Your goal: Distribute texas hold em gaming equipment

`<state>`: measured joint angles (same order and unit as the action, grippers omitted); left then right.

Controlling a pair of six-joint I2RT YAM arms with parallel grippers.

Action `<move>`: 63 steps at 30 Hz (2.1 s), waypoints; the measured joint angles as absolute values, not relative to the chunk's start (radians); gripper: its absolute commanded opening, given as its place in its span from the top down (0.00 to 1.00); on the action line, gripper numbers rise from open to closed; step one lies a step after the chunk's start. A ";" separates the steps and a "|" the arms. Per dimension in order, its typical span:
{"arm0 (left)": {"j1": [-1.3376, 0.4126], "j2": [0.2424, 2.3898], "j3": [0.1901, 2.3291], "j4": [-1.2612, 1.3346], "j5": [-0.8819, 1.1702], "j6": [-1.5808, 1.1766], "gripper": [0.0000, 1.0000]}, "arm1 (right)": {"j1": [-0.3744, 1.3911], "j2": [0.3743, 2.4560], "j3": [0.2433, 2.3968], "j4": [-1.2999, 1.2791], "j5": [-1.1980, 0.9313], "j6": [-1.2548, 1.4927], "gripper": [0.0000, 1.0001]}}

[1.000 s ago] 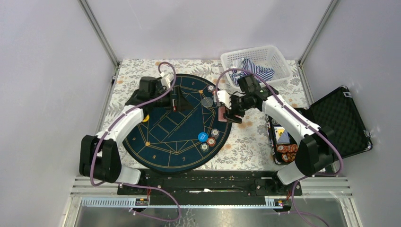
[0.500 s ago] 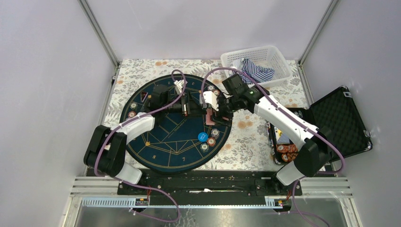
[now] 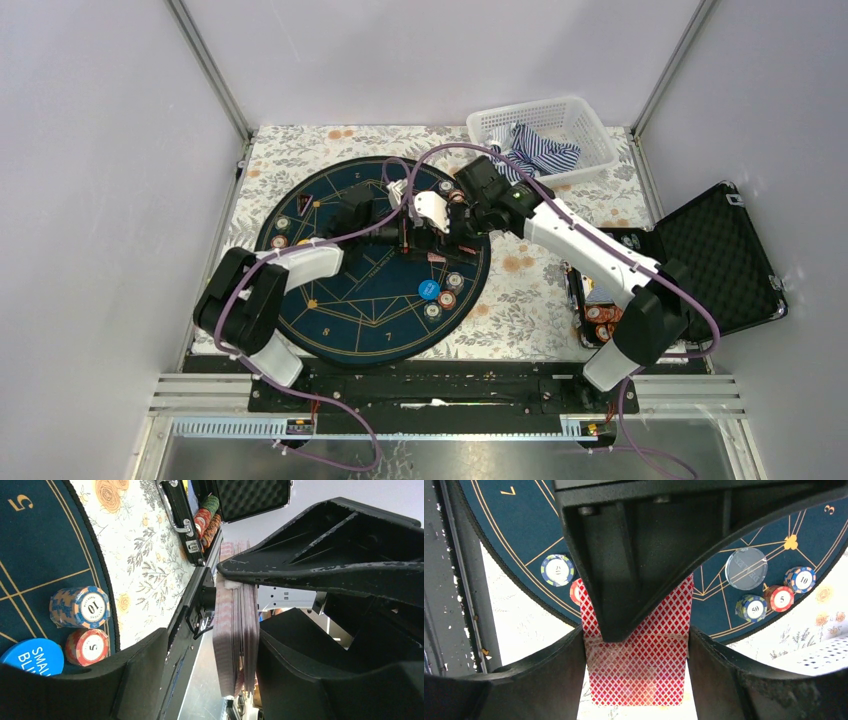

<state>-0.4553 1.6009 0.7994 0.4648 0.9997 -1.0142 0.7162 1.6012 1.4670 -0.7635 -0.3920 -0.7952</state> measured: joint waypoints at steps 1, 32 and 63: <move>-0.456 1.607 0.800 0.468 1.005 -1.023 0.40 | 0.722 1.601 1.470 -0.760 -0.385 -0.793 0.48; -0.326 1.561 0.711 0.908 1.182 -1.258 1.00 | 0.461 1.476 1.439 -0.516 -0.682 -0.260 0.00; -0.295 1.533 0.704 1.365 1.228 -1.564 1.00 | 0.382 1.459 1.027 0.327 -1.043 0.634 0.00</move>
